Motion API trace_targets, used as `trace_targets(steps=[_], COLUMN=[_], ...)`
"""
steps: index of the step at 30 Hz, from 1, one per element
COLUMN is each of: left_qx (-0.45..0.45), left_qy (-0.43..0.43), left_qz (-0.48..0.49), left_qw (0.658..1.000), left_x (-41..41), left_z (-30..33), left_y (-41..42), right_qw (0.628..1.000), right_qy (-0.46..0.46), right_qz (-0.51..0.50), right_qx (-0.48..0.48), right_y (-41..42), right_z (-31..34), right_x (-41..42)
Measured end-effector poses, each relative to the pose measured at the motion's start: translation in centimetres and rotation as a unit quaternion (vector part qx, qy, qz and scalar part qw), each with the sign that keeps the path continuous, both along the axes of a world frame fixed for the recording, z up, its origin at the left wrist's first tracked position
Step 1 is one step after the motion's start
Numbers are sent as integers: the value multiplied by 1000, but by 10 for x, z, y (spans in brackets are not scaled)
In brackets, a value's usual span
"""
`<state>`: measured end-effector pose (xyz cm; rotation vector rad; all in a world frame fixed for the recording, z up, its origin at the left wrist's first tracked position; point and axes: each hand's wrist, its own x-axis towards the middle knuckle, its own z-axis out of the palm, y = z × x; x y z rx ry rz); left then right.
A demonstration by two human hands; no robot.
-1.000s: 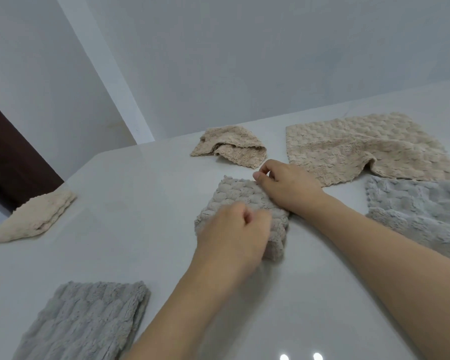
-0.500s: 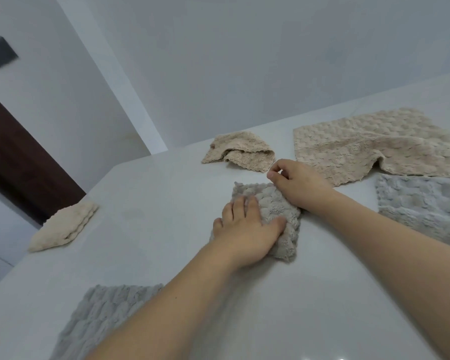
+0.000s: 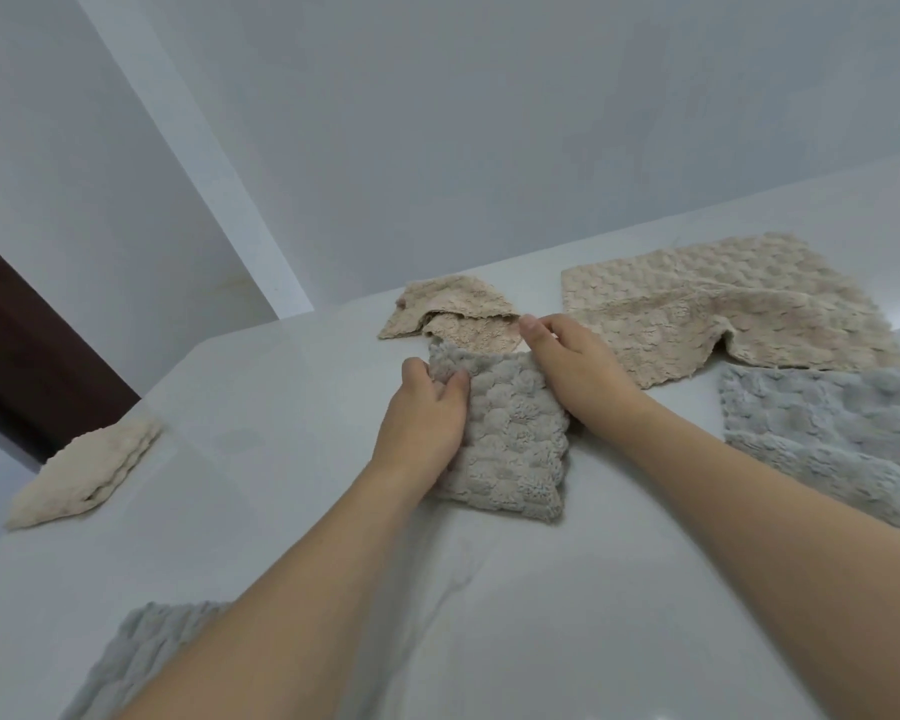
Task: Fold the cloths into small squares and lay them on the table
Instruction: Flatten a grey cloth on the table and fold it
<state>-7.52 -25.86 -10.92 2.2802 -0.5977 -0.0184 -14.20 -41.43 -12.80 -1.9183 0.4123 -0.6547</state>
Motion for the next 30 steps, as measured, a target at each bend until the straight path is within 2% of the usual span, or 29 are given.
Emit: trace_targets(steps=[2,4,6,7,9,11,13,16,20,23,27,30], left_qx=[-93,-162,-206,-213,-191,-103,-9,73,59,46,-114,-140], left_qy=[-10,-30,-50,-53,-36,5,18,-27,-77,-39,85,50], left_qz=[-15,-2,25,38,61,87,102,101,133,152,126,84], left_qw=[996,986,977,975,979,991,995,992,986,987,982,985], left_x=[0,1,2,3,6,8,9,11,6,5,14,15], left_z=[-3,-4,-2,-2,-1,-2,-5,-10,-15,-12,-12,-14], left_y=[7,13,18,20,24,25,22,17,17,13,16,24], right_qw=[995,959,935,935,949,980,994,996,997,999,999,999], right_qy=[-11,-38,-37,-38,-55,-67,-66,-73,-55,-30,-20,-13], right_qz=[11,62,127,136,91,17,-35,-42,-49,-40,-26,-28], right_qx=[102,274,328,325,296,186,73,17,-16,0,-1,-13], right_y=[5,14,28,34,42,45,47,49,48,46,46,48], right_z=[4,7,9,8,3,2,0,-3,-1,0,1,0], right_x=[1,5,7,9,10,8,5,4,5,5,5,4])
